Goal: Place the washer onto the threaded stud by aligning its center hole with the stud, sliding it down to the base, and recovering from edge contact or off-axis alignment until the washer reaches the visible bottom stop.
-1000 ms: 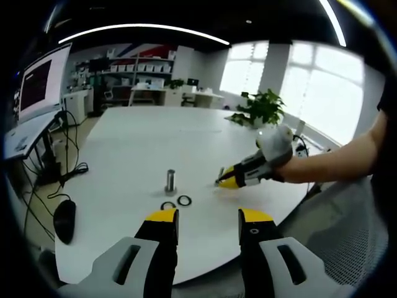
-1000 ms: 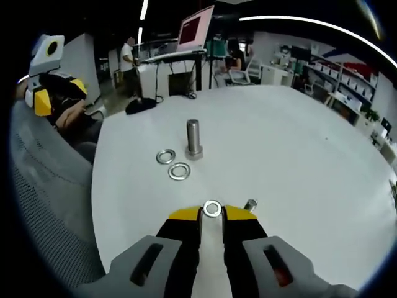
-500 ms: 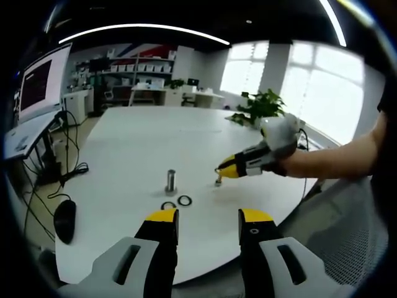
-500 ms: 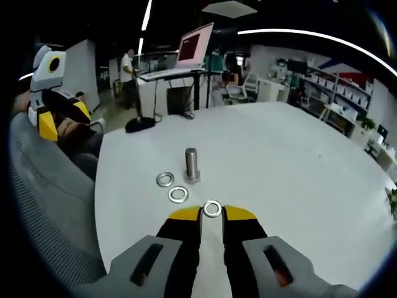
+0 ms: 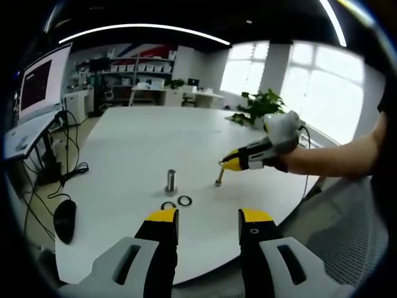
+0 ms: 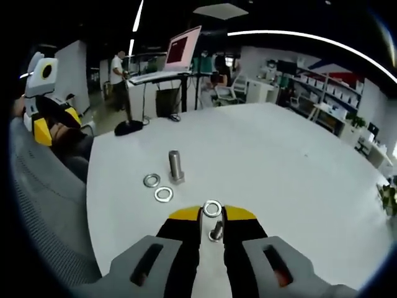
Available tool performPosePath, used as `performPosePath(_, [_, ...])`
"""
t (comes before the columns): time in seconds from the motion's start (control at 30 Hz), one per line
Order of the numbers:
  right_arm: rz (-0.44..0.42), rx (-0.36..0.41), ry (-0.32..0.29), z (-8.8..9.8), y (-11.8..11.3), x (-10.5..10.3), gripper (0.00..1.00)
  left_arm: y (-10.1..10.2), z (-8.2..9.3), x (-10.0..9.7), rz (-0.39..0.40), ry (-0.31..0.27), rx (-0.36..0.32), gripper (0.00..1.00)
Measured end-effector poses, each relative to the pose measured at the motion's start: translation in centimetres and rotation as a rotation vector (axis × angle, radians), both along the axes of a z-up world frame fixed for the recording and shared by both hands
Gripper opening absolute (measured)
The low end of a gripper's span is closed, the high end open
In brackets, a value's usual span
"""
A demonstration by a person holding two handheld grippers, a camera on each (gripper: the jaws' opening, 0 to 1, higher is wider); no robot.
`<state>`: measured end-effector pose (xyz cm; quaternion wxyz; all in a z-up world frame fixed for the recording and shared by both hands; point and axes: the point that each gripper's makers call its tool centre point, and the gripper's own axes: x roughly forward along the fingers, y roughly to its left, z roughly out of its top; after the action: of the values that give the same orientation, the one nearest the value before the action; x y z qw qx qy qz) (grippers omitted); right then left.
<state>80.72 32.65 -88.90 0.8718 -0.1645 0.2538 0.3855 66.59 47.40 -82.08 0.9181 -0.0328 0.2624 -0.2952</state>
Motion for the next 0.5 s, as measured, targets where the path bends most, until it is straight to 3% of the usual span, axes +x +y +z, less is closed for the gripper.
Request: performPosePath(0.5, [-0.029,-0.017,0.034,-1.3,-0.9,0.2,0.14,-0.1,-0.1,-0.1,-0.005,0.004,0.002,0.36])
